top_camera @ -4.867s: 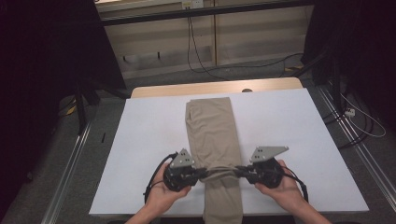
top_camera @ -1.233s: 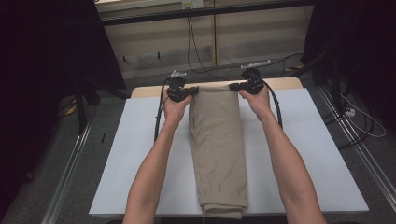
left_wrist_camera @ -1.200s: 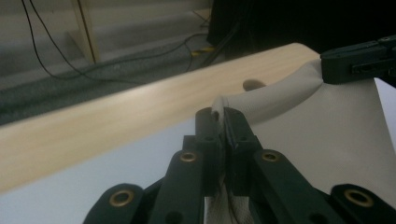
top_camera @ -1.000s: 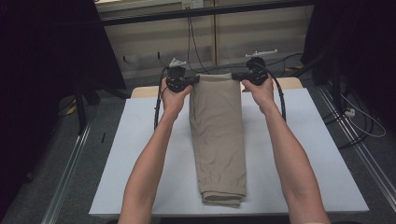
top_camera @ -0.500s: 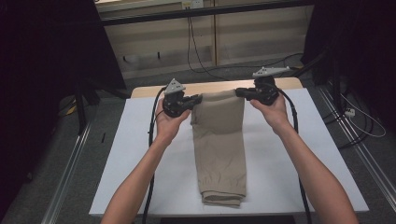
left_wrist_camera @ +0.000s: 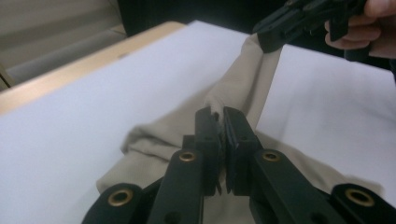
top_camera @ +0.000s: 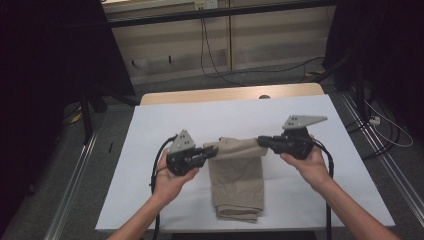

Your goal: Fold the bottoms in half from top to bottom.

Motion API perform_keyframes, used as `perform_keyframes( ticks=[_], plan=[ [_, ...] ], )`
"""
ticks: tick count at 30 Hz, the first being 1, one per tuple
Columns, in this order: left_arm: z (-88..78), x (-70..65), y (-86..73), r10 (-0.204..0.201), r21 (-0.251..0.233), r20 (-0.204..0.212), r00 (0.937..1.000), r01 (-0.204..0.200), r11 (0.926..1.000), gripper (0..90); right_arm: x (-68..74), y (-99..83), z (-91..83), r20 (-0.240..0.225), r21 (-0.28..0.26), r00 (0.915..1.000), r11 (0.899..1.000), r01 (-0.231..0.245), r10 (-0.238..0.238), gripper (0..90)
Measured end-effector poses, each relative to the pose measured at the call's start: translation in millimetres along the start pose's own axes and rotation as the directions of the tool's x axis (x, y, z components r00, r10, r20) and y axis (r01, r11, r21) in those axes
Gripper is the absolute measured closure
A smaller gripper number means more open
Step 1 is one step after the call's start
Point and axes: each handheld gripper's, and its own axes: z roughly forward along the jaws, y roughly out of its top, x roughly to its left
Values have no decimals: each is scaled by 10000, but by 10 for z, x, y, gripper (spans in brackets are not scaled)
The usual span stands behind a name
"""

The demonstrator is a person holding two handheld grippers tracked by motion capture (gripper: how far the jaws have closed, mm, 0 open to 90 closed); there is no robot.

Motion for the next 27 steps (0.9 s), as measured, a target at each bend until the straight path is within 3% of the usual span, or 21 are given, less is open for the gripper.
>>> perform_keyframes(
  ticks=[1, 4, 10, 16, 18, 19, 21, 23, 26, 27],
  plan=[
    [-22, -70, -54, 216, 178, 69, 9997, -218, 9996, 856, 63, -75, -28, -125, -1, 9999, 10000, -11, 11, 860],
    [-56, -252, -249, 336, 621, 488, 9982, -366, 9974, 854, 241, -309, -67, -297, 361, 9996, 9993, -6, 17, 858],
    [-65, -500, -607, 114, 1734, 1052, 9944, -296, 9844, 847, 561, -737, -127, -796, 1335, 9968, 9910, 50, 57, 847],
    [-108, -682, -736, 78, 2271, 1425, 9898, -404, 9730, 824, 792, -959, -182, -907, 2071, 9955, 9772, 467, -284, 822],
    [-121, -677, -751, -97, 2363, 1617, 9868, -292, 9713, 753, 829, -992, -197, -785, 2273, 9954, 9712, 719, -553, 759],
    [-132, -673, -760, -139, 2402, 1647, 9862, -264, 9704, 682, 835, -1006, -204, -737, 2329, 9963, 9706, 605, -444, 725],
    [-153, -670, -766, -248, 2404, 1685, 9854, -167, 9705, 660, 844, -1035, -212, -767, 2256, 9967, 9733, 424, -257, 659],
    [-183, -650, -747, -256, 2140, 1564, 9874, -86, 9768, 624, 851, -1045, -208, -664, 2224, 9973, 9739, 456, -315, 570],
    [-227, -571, -714, -398, 1676, 707, 9967, 275, 9855, 397, 818, -1020, -228, -277, 1737, 9995, 9846, 204, -159, 432],
    [-255, -525, -707, -388, 1517, 442, 9983, 317, 9879, 362, 796, -1005, -247, -68, 1481, 9999, 9889, 112, -103, 389]
  ],
)
